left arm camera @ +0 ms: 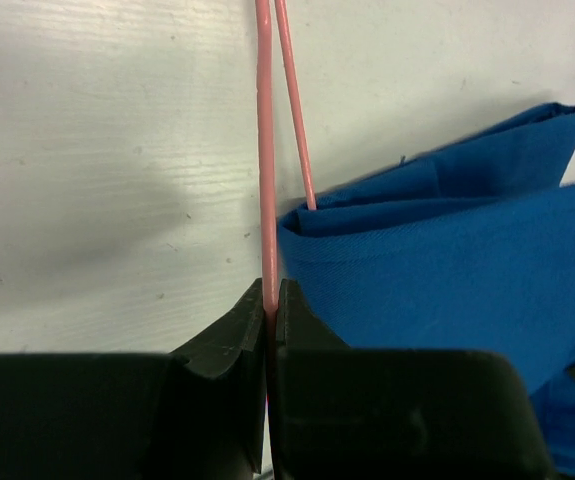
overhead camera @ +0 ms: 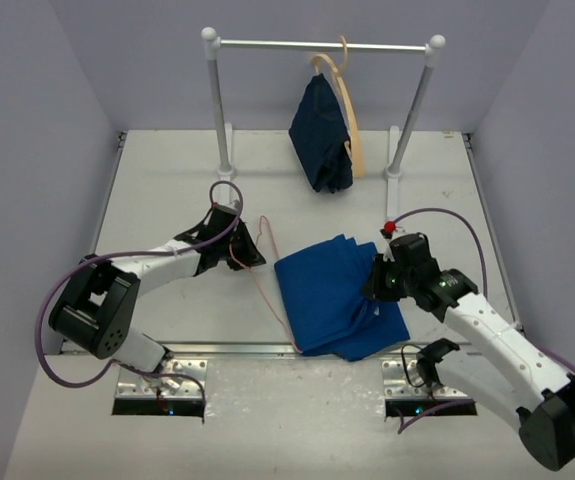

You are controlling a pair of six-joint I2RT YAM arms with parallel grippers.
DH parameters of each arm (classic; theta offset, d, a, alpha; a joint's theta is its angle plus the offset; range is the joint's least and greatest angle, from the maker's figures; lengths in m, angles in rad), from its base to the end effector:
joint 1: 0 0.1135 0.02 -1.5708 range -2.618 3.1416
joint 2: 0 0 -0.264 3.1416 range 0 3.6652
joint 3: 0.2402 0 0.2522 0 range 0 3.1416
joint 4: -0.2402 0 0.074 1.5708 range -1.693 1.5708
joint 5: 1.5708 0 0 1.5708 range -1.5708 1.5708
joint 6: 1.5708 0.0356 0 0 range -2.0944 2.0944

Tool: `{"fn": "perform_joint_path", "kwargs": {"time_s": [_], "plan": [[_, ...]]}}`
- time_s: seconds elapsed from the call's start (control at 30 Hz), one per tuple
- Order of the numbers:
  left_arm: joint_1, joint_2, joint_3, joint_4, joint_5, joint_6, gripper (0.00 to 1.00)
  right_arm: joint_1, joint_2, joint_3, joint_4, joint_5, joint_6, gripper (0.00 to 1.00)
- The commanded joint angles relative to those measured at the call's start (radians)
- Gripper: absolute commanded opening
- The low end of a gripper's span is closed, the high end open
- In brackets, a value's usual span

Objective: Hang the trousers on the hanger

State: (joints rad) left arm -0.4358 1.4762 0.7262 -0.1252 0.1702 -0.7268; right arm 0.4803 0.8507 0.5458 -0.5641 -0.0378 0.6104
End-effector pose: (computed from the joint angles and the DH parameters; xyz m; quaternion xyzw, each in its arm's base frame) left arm 0.2559 -0.1258 0.1695 -0.1071 0.9310 -0.2533 0.2399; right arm 0.1487 0.0790 0.2120 0.0546 0.9373 0.1934 0.2846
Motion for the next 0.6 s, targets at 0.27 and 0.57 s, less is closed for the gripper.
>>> {"fn": "perform_joint_path", "kwargs": {"time_s": [0.27, 0.57], "plan": [[-0.021, -0.097, -0.14, -0.087, 0.093, 0.165, 0.0, -0.271, 0.235, 0.104, 0.001, -0.044, -0.073, 0.0], [0.236, -0.157, 0.017, -0.152, 0.173, 0.13, 0.0, -0.186, 0.339, 0.189, 0.178, -0.173, -0.004, 0.0]]}}
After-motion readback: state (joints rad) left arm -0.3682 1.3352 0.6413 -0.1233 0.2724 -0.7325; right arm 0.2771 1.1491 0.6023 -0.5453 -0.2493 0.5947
